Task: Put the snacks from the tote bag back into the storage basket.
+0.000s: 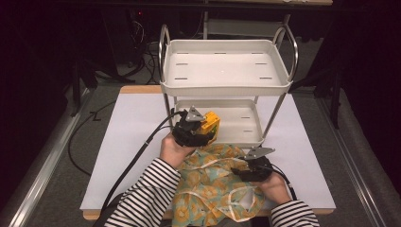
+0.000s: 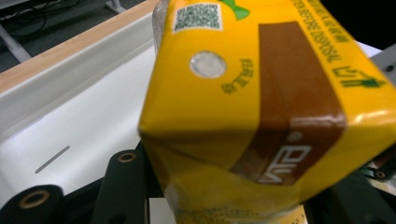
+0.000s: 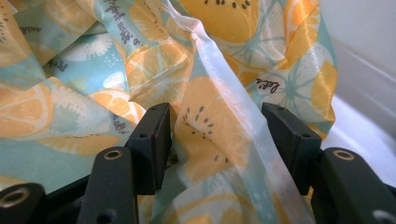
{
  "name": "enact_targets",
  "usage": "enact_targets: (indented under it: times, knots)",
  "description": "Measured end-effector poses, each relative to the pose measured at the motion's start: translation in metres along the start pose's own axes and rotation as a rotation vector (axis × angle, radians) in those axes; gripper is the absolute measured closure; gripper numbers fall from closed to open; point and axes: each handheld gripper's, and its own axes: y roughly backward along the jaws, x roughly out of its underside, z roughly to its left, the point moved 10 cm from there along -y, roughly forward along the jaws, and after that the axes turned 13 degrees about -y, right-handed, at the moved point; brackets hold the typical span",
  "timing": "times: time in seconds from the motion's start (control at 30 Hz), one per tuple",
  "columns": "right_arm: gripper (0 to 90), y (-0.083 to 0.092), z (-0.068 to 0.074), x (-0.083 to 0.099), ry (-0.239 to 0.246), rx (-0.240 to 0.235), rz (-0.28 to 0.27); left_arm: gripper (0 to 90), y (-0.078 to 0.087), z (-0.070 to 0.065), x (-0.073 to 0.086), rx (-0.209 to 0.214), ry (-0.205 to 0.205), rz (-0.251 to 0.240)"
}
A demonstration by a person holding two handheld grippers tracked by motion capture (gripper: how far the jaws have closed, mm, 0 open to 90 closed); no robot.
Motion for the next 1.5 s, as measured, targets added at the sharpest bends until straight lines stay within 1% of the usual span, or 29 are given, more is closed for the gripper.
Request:
enact_targets:
  times: [0.03,0.07,0.1,0.13,0.17,0.23,0.3,0.33,0.37,0.4,0.5,0.53,0.57,0.6,0.63,0.67,0.7,0.77,0.8,0.83,0.93,0.97,1.0,1.03,1.07,1.17,1.23,1.3,1.5]
  knots:
    - [45.1,0.000,0.000,0.000,0.001,0.001,0.001,50.6,-0.002,0.002,-0.001,0.003,-0.019,-0.002]
    - [45.1,0.000,0.000,0.000,0.002,0.002,0.000,50.6,-0.003,0.002,0.000,-0.010,0.011,-0.001]
    - [45.1,0.000,0.000,0.000,0.002,0.001,0.000,50.6,-0.005,0.003,-0.001,-0.004,-0.016,-0.004]
    - [45.1,0.000,0.000,0.000,0.000,0.001,0.001,50.6,-0.006,0.003,0.000,-0.012,-0.001,0.000]
    - [45.1,0.000,0.000,0.000,0.001,0.002,0.002,50.6,-0.007,0.004,0.000,-0.014,-0.015,-0.005]
    - [45.1,0.000,0.000,0.000,0.000,0.003,0.002,50.5,-0.009,0.005,0.000,-0.024,0.000,-0.005]
    - [45.1,0.000,0.000,0.000,0.001,0.002,0.001,50.5,-0.011,0.006,-0.001,-0.021,-0.008,-0.009]
    - [45.1,0.000,0.000,0.000,0.001,-0.001,0.000,50.5,-0.013,0.007,-0.002,-0.028,0.000,-0.013]
    - [45.1,0.000,0.000,0.000,0.001,-0.001,0.000,50.5,-0.015,0.007,-0.002,-0.021,-0.017,-0.011]
    - [45.1,0.000,0.000,0.000,0.002,0.000,0.000,50.5,-0.016,0.007,-0.003,-0.032,-0.005,-0.011]
    - [45.1,0.000,0.000,0.000,0.002,0.001,0.000,50.5,-0.019,0.007,-0.002,-0.033,-0.008,-0.013]
    - [45.0,0.000,0.000,0.000,0.002,0.004,0.003,50.5,-0.019,0.006,-0.001,-0.048,0.030,-0.007]
    - [45.1,0.000,0.000,0.000,0.002,0.005,0.003,50.5,-0.019,0.007,-0.001,-0.054,0.035,-0.010]
    - [45.1,0.000,0.000,0.000,0.001,0.004,0.004,50.5,-0.020,0.008,-0.001,-0.053,0.027,-0.012]
    - [45.0,0.000,0.000,0.000,0.001,0.005,0.004,50.5,-0.021,0.009,-0.001,-0.046,0.000,-0.015]
    - [45.0,0.000,0.000,0.000,0.000,0.004,0.004,50.5,-0.022,0.009,-0.001,-0.045,-0.007,-0.016]
    - [45.0,0.000,0.000,0.000,0.002,0.000,0.000,50.5,-0.022,0.010,-0.002,-0.052,0.002,-0.016]
    - [45.0,0.000,0.000,0.000,0.003,0.001,0.001,50.5,-0.024,0.011,-0.003,-0.047,-0.007,-0.017]
    - [45.0,0.000,0.000,0.000,0.002,0.002,0.001,50.5,-0.026,0.012,-0.004,-0.057,0.001,-0.024]
    - [45.0,0.000,0.000,0.000,0.002,0.002,0.001,50.5,-0.027,0.014,-0.006,-0.063,-0.004,-0.033]
    - [45.0,0.000,0.000,0.000,0.003,0.006,0.004,50.5,-0.029,0.015,-0.004,-0.052,-0.030,-0.022]
    - [45.0,0.000,0.000,0.000,0.002,0.006,0.003,50.5,-0.029,0.016,-0.004,-0.059,-0.030,-0.026]
    - [45.0,0.000,0.000,0.000,0.003,0.006,0.003,50.5,-0.030,0.016,-0.004,-0.065,-0.017,-0.025]
    - [45.0,0.000,0.000,0.000,0.003,0.006,0.003,50.5,-0.031,0.015,-0.003,-0.058,-0.021,-0.021]
    - [45.0,0.000,0.000,0.000,0.001,0.002,0.001,50.5,-0.032,0.016,-0.005,-0.069,-0.003,-0.030]
    - [45.0,0.000,0.000,0.000,0.002,0.003,0.002,50.5,-0.035,0.017,-0.006,-0.078,0.007,-0.036]
    - [45.0,0.000,0.000,0.000,0.002,0.003,0.001,50.5,-0.036,0.018,-0.006,-0.070,-0.007,-0.034]
    - [45.0,0.000,0.000,0.000,0.002,0.006,0.003,50.6,-0.037,0.020,-0.007,-0.082,-0.008,-0.036]
    - [45.0,0.000,0.000,0.000,0.000,0.003,0.001,50.6,-0.041,0.021,-0.007,-0.089,0.015,-0.035]
